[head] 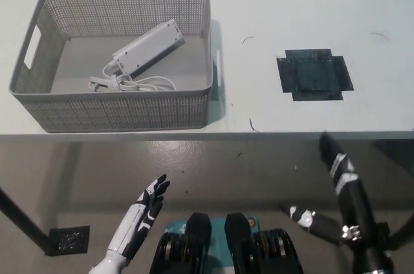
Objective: Use the right hand to pick up a power strip and put it into a container on the left side
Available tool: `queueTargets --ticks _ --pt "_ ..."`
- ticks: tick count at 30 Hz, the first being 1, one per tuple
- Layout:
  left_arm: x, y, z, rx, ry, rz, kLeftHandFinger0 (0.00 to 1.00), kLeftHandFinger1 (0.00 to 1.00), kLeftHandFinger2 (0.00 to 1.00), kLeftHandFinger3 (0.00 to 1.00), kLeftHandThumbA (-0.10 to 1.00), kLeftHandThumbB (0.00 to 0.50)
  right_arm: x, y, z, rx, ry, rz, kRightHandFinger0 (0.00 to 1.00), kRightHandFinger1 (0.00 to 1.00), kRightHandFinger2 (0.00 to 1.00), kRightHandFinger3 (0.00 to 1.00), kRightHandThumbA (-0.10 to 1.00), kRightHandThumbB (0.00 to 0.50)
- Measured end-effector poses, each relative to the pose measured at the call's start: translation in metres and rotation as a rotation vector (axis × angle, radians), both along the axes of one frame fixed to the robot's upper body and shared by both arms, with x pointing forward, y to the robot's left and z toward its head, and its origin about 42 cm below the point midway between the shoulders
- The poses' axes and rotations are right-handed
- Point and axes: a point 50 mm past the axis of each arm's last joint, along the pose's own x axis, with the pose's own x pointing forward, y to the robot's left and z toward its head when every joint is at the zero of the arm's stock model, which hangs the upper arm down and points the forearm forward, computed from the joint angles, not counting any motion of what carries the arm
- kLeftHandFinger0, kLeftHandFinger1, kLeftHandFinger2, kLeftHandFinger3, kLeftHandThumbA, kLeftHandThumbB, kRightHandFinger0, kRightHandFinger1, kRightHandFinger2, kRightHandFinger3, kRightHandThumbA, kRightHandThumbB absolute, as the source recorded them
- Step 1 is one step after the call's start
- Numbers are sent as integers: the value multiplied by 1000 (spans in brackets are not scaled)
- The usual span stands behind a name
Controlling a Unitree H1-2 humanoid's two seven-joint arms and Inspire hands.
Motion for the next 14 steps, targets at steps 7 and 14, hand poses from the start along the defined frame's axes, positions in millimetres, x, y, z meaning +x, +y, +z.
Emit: queueTargets --ticks 7,14 --pt "-1 3 -6 -15 25 14 1000 1000 1000 1000 1000 234 -1 2 -49 -29 116 -21 1000 1000 1000 1000 979 133" --pt "-1 4 -7 -22 30 19 1000 1000 1000 1000 1000 230 3 4 -70 -168 148 30 993 1000 1000 1000 856 137"
